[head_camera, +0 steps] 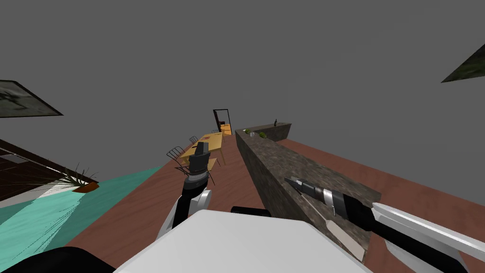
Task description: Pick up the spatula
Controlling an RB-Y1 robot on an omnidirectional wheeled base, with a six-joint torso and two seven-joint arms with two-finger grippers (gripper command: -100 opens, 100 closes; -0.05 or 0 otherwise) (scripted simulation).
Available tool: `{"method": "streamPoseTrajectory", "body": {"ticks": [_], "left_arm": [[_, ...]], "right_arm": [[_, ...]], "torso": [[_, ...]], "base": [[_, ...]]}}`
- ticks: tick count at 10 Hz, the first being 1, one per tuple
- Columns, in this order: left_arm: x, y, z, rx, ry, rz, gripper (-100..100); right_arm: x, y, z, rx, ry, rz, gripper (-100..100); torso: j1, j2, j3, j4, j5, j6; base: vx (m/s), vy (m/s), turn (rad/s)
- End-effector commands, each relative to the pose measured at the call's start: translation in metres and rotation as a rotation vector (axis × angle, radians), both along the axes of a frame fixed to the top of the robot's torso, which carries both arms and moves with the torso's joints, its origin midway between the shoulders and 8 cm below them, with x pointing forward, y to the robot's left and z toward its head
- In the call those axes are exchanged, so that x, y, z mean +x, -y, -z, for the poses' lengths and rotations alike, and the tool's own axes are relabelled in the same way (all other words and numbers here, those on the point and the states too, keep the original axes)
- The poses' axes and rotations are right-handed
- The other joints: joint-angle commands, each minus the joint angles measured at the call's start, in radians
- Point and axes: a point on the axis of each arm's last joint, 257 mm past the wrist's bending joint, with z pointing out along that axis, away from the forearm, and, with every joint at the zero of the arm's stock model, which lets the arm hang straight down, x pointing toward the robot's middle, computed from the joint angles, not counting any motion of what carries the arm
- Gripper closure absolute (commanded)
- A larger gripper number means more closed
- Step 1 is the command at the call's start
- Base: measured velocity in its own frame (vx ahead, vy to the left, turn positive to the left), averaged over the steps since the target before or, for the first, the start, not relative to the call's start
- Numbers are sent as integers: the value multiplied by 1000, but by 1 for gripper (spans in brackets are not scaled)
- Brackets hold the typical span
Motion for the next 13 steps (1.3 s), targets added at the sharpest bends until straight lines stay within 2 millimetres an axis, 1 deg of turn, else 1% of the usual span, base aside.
{"method": "streamPoseTrajectory", "body": {"ticks": [1, 2, 4, 5, 6, 7, 9, 10, 12, 13], "left_arm": [[0, 0, 0, 0, 0, 0, 0], [0, 0, 0, 0, 0, 0, 0], [0, 0, 0, 0, 0, 0, 0], [0, 0, 0, 0, 0, 0, 0], [0, 0, 0, 0, 0, 0, 0], [0, 0, 0, 0, 0, 0, 0], [0, 0, 0, 0, 0, 0, 0], [0, 0, 0, 0, 0, 0, 0], [0, 0, 0, 0, 0, 0, 0], [0, 0, 0, 0, 0, 0, 0]], "right_arm": [[-10, 15, 17, -60, -54, 0, -100], [-10, 16, 17, -73, -58, -10, -100], [-32, 46, 44, -172, -150, -10, -100], [-32, 48, 43, -190, -154, -24, -100], [-44, 62, 55, -235, -198, -23, -100], [-44, 64, 54, -246, -201, -32, -100], [-68, 93, 73, -338, -286, -40, -100], [-67, 95, 72, -352, -288, -50, -100], [-90, 122, 85, -432, -364, -61, -100], [-89, 123, 84, -445, -366, -71, -100]], "torso": [[0, 0, 0, 0, 0, 0], [0, 0, 0, 0, 0, 0], [0, 0, 0, 0, 0, 0], [0, 0, 0, 0, 0, 0], [0, 0, 0, 0, 0, 0], [1, 0, 0, 0, 0, 0], [1, 0, 0, 0, 0, 0], [2, 1, 0, 0, 0, 0], [2, 1, 1, 0, 0, 0], [3, 1, 1, 0, 1, 0]], "base": [[12, 0, 78], [21, -6, 35], [10, 4, 63], [10, 3, 33], [6, 7, 46], [1, 8, 27], [-1, 20, 73], [-2, 21, 6], [-7, 31, 54], [-7, 26, 22]]}}
